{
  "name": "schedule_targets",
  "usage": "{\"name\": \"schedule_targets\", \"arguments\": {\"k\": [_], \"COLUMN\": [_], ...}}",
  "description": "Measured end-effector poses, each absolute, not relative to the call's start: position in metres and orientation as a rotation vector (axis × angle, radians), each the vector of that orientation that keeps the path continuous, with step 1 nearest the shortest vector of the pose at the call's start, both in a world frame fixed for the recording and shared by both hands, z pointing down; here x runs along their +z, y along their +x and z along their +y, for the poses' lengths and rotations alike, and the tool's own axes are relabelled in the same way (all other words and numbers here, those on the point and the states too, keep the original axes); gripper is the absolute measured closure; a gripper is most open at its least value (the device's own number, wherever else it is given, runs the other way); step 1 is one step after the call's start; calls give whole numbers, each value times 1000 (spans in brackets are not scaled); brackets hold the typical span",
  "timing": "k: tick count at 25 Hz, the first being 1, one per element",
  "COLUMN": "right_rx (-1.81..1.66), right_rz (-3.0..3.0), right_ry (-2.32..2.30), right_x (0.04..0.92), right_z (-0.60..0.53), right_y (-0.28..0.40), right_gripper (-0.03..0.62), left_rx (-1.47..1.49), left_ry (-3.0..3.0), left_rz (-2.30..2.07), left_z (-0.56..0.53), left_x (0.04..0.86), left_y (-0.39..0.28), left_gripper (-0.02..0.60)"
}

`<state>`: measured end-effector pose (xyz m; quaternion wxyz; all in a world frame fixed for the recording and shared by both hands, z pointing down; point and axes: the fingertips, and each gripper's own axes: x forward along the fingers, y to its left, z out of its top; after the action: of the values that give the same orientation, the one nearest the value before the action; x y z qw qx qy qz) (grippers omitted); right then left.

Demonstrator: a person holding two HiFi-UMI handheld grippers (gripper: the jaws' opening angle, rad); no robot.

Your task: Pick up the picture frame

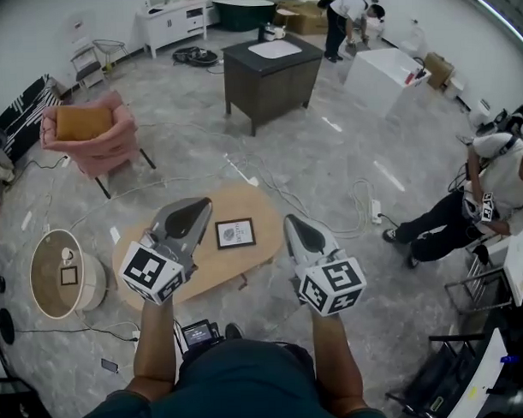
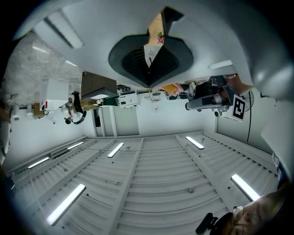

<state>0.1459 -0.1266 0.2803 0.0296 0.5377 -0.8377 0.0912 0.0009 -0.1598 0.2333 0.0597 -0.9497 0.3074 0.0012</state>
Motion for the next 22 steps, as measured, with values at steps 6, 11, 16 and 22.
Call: {"name": "schedule_targets", "arguments": {"k": [6,11,16,22], "right_rx": [272,285,305,321], "right_rz": [-2571,-2584,-2617,-2672], "right_ry": [1600,1514,1428,1288], "right_x": [283,293,305,331], "right_z": [-166,-197,-241,-302], "right_y": [116,93,85,78], "right_gripper": [583,583,583,583], "left_rx": [30,28,-11,-47], "left_ry": [-2882,-2886,-2874,-2830], "left_rz": [971,1050,1145,1265], "left_z": [-194,-215,-240,-276], "left_x": [239,250,263,284], "left_y": [-32,-55,-67,-74], "left_gripper": [586,586,586,586]}}
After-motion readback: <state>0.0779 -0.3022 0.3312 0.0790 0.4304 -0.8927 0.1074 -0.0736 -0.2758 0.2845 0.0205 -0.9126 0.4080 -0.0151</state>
